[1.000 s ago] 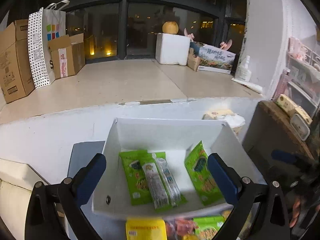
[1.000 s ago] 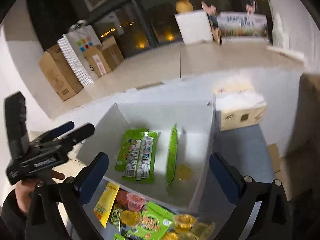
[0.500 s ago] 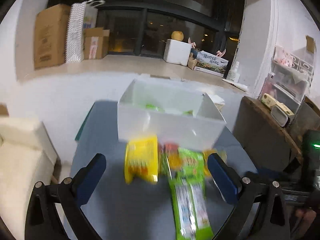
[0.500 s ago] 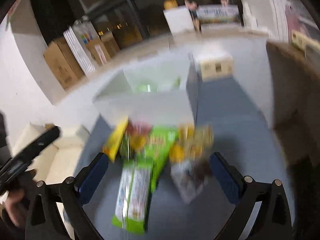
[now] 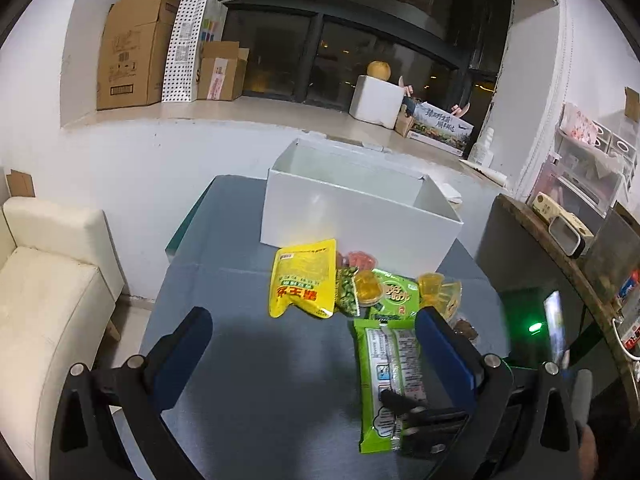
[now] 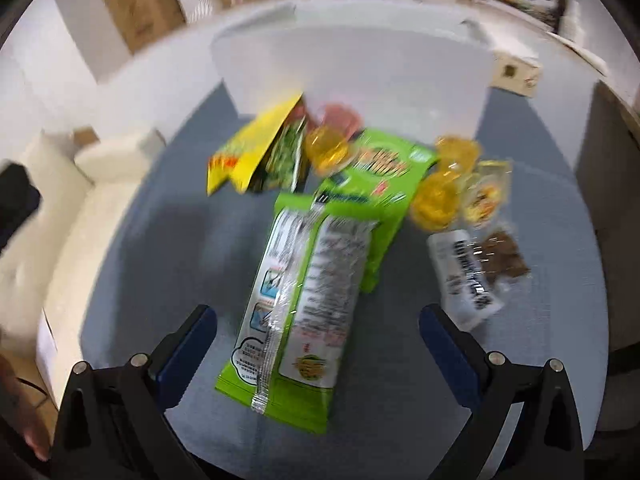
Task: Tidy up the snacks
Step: 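Grasp the yellow snack bag with the left gripper while the right grasps a green packet, then drop the yellow bag and green packet into the white box, then grasp a seaweed packet with the left gripper while the right grasps the meat snack pack, then place the seaweed packet and meat snack pack into the white box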
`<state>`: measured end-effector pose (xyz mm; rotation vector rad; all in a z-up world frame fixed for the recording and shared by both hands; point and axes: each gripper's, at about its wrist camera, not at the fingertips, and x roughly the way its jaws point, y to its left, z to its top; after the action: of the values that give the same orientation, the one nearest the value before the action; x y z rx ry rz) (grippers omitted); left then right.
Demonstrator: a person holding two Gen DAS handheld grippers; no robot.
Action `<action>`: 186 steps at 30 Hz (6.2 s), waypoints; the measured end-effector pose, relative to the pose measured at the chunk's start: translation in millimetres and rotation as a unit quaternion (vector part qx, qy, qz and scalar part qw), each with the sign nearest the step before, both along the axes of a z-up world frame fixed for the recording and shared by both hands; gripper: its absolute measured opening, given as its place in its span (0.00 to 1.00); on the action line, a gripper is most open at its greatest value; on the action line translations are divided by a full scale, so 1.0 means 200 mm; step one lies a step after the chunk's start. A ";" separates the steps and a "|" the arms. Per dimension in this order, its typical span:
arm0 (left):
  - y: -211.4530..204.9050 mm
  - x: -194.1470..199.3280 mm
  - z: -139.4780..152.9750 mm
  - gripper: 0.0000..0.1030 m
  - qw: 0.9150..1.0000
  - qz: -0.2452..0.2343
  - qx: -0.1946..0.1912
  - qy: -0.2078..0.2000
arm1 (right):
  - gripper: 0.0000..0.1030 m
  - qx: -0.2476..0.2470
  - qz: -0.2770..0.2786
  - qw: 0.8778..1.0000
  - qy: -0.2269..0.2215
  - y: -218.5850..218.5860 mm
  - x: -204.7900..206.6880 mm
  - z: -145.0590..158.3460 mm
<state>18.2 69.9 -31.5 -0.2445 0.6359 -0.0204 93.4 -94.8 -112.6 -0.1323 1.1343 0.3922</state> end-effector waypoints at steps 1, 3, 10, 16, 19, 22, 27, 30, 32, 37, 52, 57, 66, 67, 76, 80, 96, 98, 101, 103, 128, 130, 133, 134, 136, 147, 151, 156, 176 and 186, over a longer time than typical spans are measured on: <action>0.01 0.01 -0.02 1.00 1.000 0.000 -0.003 0.005 | 1.00 -0.010 0.006 1.000 0.004 0.03 0.00 -0.03; 0.02 0.02 -0.04 1.00 1.000 0.004 -0.004 0.013 | 1.00 -0.033 0.015 0.999 0.016 0.08 0.00 -0.09; 0.06 0.05 -0.12 1.00 0.999 0.009 -0.012 0.035 | 0.76 -0.010 0.015 0.999 0.028 0.04 -0.01 -0.11; 0.08 0.18 -0.19 1.00 0.998 -0.026 -0.019 0.050 | 0.75 0.050 -0.001 0.999 0.003 -0.10 -0.02 0.01; 0.09 0.33 -0.23 1.00 0.996 -0.045 -0.029 0.067 | 0.75 0.092 -0.035 0.995 -0.023 -0.24 -0.01 0.11; 0.06 0.51 -0.28 1.00 0.993 -0.063 -0.022 0.093 | 0.75 0.136 -0.075 0.987 -0.049 -0.39 0.02 0.19; 0.01 0.74 -0.39 1.00 0.989 -0.068 -0.003 0.132 | 0.75 0.184 -0.119 0.971 -0.094 -0.64 0.05 0.33; 0.01 0.82 -0.44 1.00 0.986 -0.073 -0.006 0.151 | 0.75 0.201 -0.134 0.963 -0.114 -0.74 0.03 0.38; 0.00 0.86 -0.48 1.00 0.984 -0.074 -0.013 0.162 | 0.75 0.208 -0.142 0.960 -0.121 -0.79 0.02 0.40; 0.00 0.90 -0.53 0.94 0.981 -0.091 -0.034 0.166 | 0.75 0.214 -0.139 0.959 -0.120 -0.74 -0.01 0.40; -0.02 0.67 -0.32 0.56 0.991 -0.099 -0.009 0.093 | 0.75 0.225 -0.110 0.961 -0.118 -0.66 0.02 0.36; -0.04 0.61 -0.21 0.52 0.993 -0.102 -0.014 0.063 | 0.75 0.226 -0.106 0.960 -0.123 -0.66 0.01 0.37; -0.10 0.79 0.17 0.52 0.993 -0.112 0.012 -0.016 | 0.75 0.228 -0.077 0.958 -0.155 -0.61 0.27 0.55; -0.12 0.86 0.21 0.52 0.993 -0.114 0.025 -0.020 | 0.75 0.229 -0.069 0.959 -0.150 -0.59 0.37 0.57; -0.12 1.45 0.24 0.76 0.992 -0.102 0.068 0.000 | 0.80 0.173 -0.047 0.977 -0.113 -0.38 1.02 0.52; -0.08 1.49 0.22 1.00 0.995 -0.080 0.061 0.010 | 0.97 0.150 -0.068 0.979 -0.118 -0.39 1.10 0.50; -0.08 1.04 0.23 1.00 0.994 -0.086 0.068 -0.016 | 1.00 0.196 -0.014 0.961 -0.197 -0.52 0.54 0.70; -0.10 0.89 0.21 1.00 0.993 -0.091 0.068 -0.025 | 1.00 0.183 -0.014 0.964 -0.192 -0.53 0.42 0.64; -0.12 0.65 0.16 1.00 0.995 -0.080 0.049 -0.028 | 1.00 0.165 -0.024 0.968 -0.187 -0.57 0.25 0.52; -0.13 0.49 0.09 1.00 0.996 -0.078 0.024 -0.020 | 1.00 0.152 -0.039 0.970 -0.185 -0.62 0.15 0.43; -0.29 0.24 -0.27 1.00 0.994 -0.099 -0.003 0.040 | 1.00 -0.009 -0.004 0.997 -0.080 -0.51 0.29 -0.18; -0.29 0.24 -0.27 1.00 0.994 -0.100 -0.004 0.042 | 1.00 -0.002 0.000 0.997 -0.083 -0.51 0.28 -0.17; -0.29 0.26 -0.29 1.00 0.994 -0.099 -0.004 0.049 | 0.85 -0.014 -0.007 0.995 -0.102 -0.52 0.25 -0.15; -0.29 0.26 -0.30 1.00 0.994 -0.099 -0.003 0.051 | 0.85 0.003 -0.013 0.995 -0.097 -0.55 0.25 -0.14; -0.31 0.28 -0.33 1.00 0.993 -0.100 0.000 0.058 | 0.74 0.034 -0.025 0.995 -0.095 -0.60 0.24 -0.12; -0.47 0.42 -0.43 1.00 0.985 -0.147 0.019 0.092 | 0.58 0.075 -0.016 0.990 -0.116 -0.68 0.14 -0.02; -0.56 0.51 -0.45 1.00 0.981 -0.162 0.033 0.104 | 0.58 0.085 -0.031 0.986 -0.141 -0.75 0.08 0.08; -0.67 0.66 -0.51 1.00 0.975 -0.171 0.072 0.123 | 0.58 0.100 -0.045 0.981 -0.158 -0.83 0.03 0.15; -0.45 0.32 -0.24 0.69 0.981 -0.182 -0.006 0.062 | 0.58 0.136 -0.039 0.974 -0.176 -0.87 -0.04 0.25; -0.26 0.67 0.07 0.69 0.990 -0.142 0.012 -0.005 | 0.58 0.155 -0.010 0.965 -0.213 -0.72 0.22 0.48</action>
<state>152.6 18.0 -16.9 -0.1286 0.6570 -0.2865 137.1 -239.4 -17.4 0.0695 0.6395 0.4917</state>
